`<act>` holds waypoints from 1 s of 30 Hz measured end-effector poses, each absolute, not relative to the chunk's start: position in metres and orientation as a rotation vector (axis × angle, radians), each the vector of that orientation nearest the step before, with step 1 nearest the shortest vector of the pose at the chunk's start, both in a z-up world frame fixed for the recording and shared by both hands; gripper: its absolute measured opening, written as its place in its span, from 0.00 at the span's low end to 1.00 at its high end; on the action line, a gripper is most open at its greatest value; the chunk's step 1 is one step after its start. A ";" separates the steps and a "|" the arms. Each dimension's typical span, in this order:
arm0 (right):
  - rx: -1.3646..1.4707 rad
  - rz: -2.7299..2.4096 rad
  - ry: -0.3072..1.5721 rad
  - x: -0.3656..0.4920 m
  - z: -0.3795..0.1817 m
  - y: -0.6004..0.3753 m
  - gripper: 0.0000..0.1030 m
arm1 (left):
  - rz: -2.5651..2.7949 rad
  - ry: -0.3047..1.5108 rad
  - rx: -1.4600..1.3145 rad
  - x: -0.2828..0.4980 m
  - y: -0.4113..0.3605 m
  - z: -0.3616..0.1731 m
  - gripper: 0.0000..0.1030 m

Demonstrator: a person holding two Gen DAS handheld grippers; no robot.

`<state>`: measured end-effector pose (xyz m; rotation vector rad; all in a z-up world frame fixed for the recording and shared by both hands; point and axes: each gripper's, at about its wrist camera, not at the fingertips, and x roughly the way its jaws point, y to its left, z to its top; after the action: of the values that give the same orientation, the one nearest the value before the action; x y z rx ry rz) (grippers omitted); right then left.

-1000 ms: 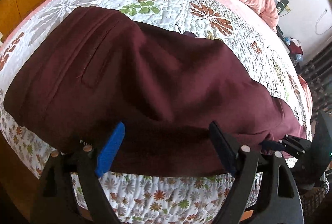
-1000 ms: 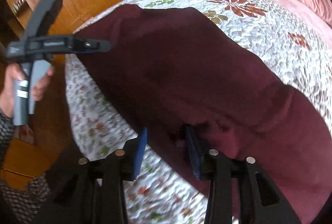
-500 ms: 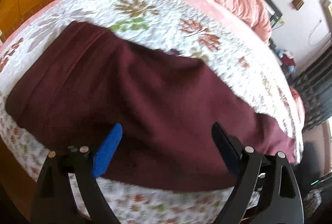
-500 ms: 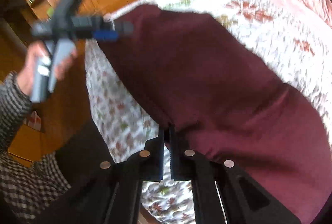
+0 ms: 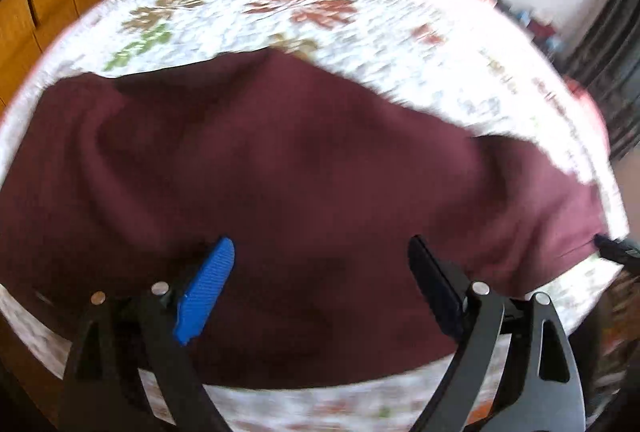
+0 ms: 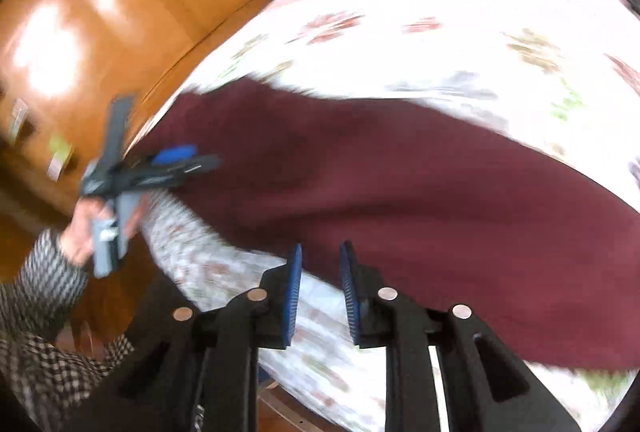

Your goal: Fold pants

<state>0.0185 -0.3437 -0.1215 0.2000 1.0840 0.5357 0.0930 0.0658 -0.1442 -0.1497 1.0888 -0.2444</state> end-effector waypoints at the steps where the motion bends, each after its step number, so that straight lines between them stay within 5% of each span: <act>1: 0.268 0.481 1.091 0.016 -0.121 -0.373 0.22 | -0.269 1.093 -0.178 0.093 0.057 -0.142 0.85; 9: 0.782 0.397 1.109 -0.009 -0.156 -0.493 0.22 | -0.428 1.088 -0.195 0.088 -0.044 -0.136 0.85; 22: 1.005 0.311 1.094 0.011 -0.207 -0.503 0.22 | -0.433 1.168 -0.124 0.094 -0.075 -0.172 0.86; 24: 1.045 0.297 1.074 0.013 -0.208 -0.509 0.17 | -0.433 1.169 -0.125 0.094 -0.076 -0.173 0.86; 26: 1.047 0.303 1.053 0.012 -0.207 -0.511 0.00 | -0.434 1.169 -0.122 0.094 -0.075 -0.172 0.86; 30: 1.019 0.327 1.005 0.010 -0.193 -0.510 0.00 | -0.435 1.170 -0.120 0.094 -0.076 -0.170 0.87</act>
<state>0.0101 -0.5100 -0.1927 1.0189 1.0049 0.3270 0.0937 -0.0758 -0.1704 -0.1203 1.1702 -0.4346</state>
